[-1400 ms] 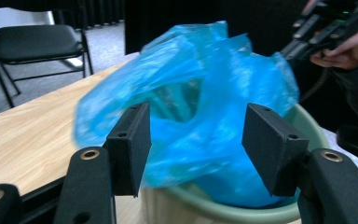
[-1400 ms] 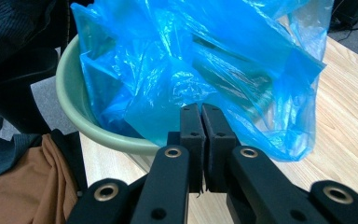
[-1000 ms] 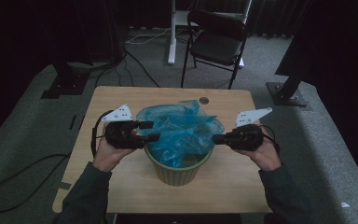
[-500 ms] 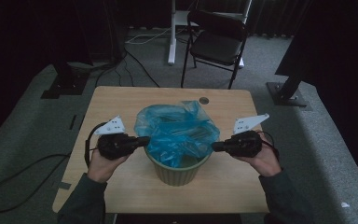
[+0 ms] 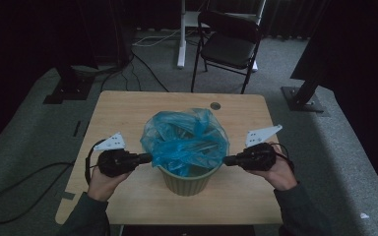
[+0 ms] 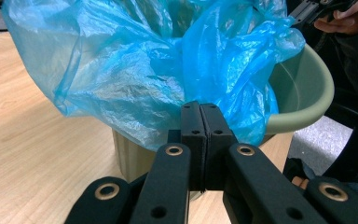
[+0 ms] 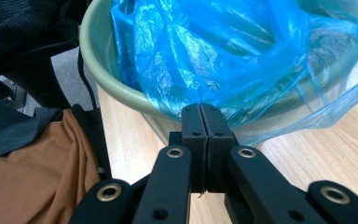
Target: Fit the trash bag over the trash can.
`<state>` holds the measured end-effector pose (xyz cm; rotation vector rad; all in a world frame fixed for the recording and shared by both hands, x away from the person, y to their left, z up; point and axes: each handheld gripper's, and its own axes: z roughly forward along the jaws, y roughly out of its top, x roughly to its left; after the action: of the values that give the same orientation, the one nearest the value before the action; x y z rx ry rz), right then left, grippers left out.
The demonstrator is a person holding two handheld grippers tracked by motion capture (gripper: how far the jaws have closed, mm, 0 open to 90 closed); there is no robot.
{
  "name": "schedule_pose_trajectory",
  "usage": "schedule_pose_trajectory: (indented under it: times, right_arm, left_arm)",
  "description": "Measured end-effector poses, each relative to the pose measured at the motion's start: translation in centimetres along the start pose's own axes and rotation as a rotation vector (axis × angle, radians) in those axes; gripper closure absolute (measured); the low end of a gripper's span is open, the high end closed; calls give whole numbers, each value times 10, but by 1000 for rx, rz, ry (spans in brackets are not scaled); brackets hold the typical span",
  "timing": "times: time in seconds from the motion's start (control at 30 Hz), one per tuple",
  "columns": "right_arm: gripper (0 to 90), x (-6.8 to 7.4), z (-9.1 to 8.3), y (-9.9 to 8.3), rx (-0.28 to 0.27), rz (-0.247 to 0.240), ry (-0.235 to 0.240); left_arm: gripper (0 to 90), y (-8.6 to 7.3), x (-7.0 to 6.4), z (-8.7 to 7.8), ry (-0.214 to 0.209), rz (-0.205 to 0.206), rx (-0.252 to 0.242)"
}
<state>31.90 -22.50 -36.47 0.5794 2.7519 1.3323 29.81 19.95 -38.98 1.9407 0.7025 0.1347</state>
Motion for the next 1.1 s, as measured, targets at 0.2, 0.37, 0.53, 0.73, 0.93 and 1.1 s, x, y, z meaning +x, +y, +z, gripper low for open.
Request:
schedule_pose_trajectory:
  times: [0.2,0.37,0.53,0.73,0.93,1.1]
  right_arm:
    - [897,-1,0,-2,2,0,3]
    - [898,-5,2,2,-11,6,-12]
    - [897,-13,6,6,-42,36,-27]
    - [897,-8,10,4,-24,14,25]
    - [898,-8,12,2,9,2,49]
    - [898,-13,23,-5,68,20,30]
  left_arm:
    - [892,0,1,1,6,-3,-1]
    - [892,6,8,8,54,-1,-5]
    - [894,11,15,15,83,-17,-12]
    - [894,1,3,14,20,12,3]
    - [894,-7,-1,23,-1,31,55]
    - [894,-13,0,33,-24,17,72]
